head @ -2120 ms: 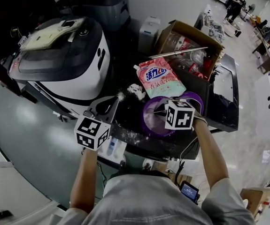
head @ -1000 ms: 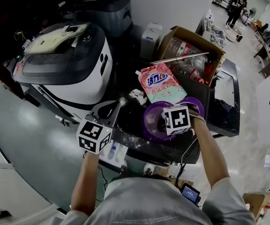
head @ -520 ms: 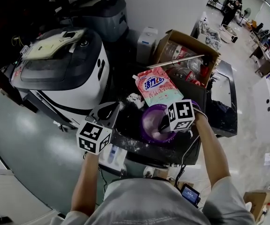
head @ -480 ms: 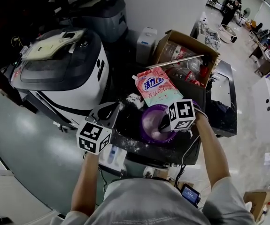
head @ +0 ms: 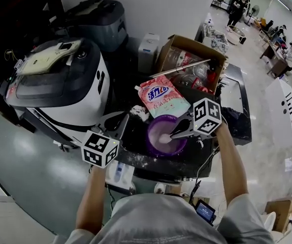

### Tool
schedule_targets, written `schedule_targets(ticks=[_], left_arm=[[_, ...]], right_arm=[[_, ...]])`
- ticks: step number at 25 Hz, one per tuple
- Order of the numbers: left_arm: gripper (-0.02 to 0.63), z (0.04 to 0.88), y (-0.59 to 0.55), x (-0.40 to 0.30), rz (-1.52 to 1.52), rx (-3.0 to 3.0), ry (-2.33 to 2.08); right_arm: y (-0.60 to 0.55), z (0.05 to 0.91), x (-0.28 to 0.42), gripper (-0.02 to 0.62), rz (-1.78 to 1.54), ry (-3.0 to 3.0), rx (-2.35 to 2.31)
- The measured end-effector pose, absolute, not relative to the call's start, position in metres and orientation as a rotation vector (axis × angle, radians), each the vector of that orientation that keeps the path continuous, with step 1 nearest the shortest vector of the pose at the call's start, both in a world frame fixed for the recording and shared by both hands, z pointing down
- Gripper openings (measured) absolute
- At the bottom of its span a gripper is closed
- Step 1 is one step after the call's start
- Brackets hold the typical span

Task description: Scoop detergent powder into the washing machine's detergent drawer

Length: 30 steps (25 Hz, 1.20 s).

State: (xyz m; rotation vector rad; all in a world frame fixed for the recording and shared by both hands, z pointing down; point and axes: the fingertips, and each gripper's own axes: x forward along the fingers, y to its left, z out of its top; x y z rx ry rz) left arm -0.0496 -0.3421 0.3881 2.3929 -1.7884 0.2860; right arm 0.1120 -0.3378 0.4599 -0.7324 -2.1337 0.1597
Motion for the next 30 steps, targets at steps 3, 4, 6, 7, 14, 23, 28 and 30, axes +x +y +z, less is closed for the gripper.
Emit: schedule_targets(ticks=[3,4,6,7,14,23,28,30], left_arm=[[0.011,0.387,-0.345,-0.044,0.281,2.414,-1.764],[0.01,0.387,-0.346,-0.042,0.278,2.42,-1.756],[0.009,0.388,-0.348,-0.039,0.271,2.429,-1.74],[0.009,0.389,-0.349,-0.037,0.268,2.432,-1.733],[0.01,0.39,-0.353,-0.03,0.225,2.438,-1.682],[0.01,0.374,-0.352,-0.033,0.226,2.475,-1.703],[0.01,0.373,-0.347,-0.034,0.229,2.484,-1.696],[0.01,0.375,-0.344,-0.033,0.237,2.493,-1.684]], right_arm=[[-0.353,0.45,0.113,0.012,0.259,-2.269,-0.608],[-0.359,0.448,0.115,0.012,0.293,-2.309,-0.56],[-0.369,0.447,0.119,0.012,0.347,-2.369,-0.454],[-0.373,0.448,0.121,0.012,0.37,-2.39,-0.401],[-0.401,0.439,0.139,0.012,0.638,-2.6,0.01],[-0.416,0.403,0.186,0.012,0.869,-2.886,0.626],[-0.412,0.385,0.21,0.012,1.092,-3.005,0.882],[-0.407,0.386,0.218,0.012,1.104,-3.008,0.956]])
